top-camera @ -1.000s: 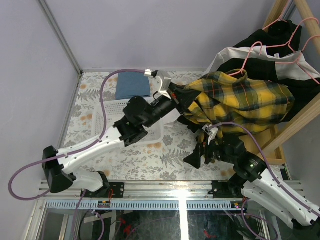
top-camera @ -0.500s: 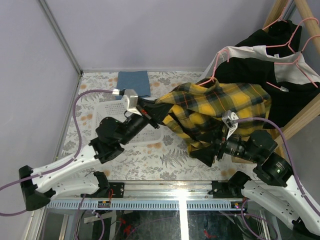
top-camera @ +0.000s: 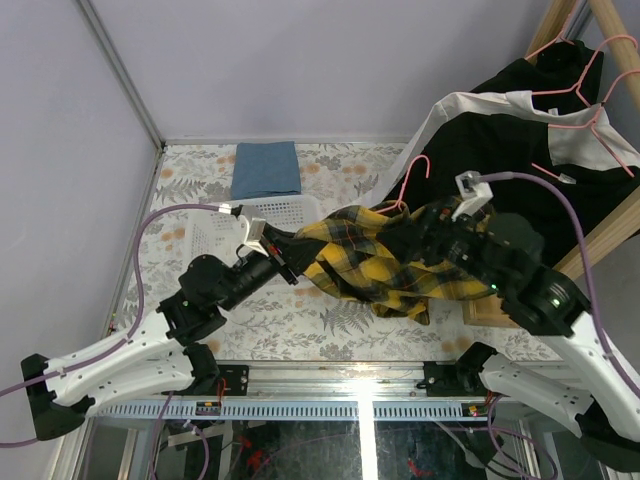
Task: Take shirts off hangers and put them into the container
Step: Pick up the hanger from the clothesline, then remove the shirt from the hanger.
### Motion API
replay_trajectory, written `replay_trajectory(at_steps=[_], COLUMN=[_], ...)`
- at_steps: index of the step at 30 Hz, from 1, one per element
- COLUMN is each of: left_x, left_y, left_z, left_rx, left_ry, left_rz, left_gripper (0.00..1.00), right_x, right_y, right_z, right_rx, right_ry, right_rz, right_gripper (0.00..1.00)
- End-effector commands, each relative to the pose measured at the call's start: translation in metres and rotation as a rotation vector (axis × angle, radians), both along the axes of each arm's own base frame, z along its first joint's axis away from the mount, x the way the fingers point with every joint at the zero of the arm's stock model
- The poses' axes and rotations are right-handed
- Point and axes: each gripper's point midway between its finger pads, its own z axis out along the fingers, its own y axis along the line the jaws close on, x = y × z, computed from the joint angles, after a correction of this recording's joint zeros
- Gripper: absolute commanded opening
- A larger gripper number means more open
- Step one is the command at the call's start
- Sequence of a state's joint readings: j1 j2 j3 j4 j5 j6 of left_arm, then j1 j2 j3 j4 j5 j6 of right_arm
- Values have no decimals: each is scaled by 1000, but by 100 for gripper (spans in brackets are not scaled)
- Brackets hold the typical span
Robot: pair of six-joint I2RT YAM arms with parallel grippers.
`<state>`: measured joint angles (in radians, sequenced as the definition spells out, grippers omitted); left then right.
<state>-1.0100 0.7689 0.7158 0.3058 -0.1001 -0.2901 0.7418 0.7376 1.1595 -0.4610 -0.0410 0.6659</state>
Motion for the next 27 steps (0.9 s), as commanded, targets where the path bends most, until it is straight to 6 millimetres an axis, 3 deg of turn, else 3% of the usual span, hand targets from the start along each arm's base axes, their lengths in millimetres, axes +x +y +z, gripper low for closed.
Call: replay_trajectory(at_steps=[1,5,9,12,17,23,27], left_x=[-9,-17,-24,-22,-15,-22,-39], left_y=[-5,-18,-32,-29,-16,-27,-43], left_z=[5,-6,-34,-52,-64,-84,-93], left_rx=[-9,24,147,181,138,162,185], left_ry=[-5,4,39,76,106,149,148], left_rz=[-59,-120,-130,-80,-6,-46,-126], left_gripper=[0,0,0,0,0,0,0], right_x=[28,44,47,47,37,30,38], right_y=[3,14,26,23,22,22,21], right_z=[-42,-65,-65,-67,-70,-86,-106], right_rx=[-68,-89,-10,24,138,223,151], right_ry=[191,261,270,287,303,399,458], right_rz=[-141,-173,-161,-184,-177,-194,-252], right_gripper=[91,99,99,99,100,99,99])
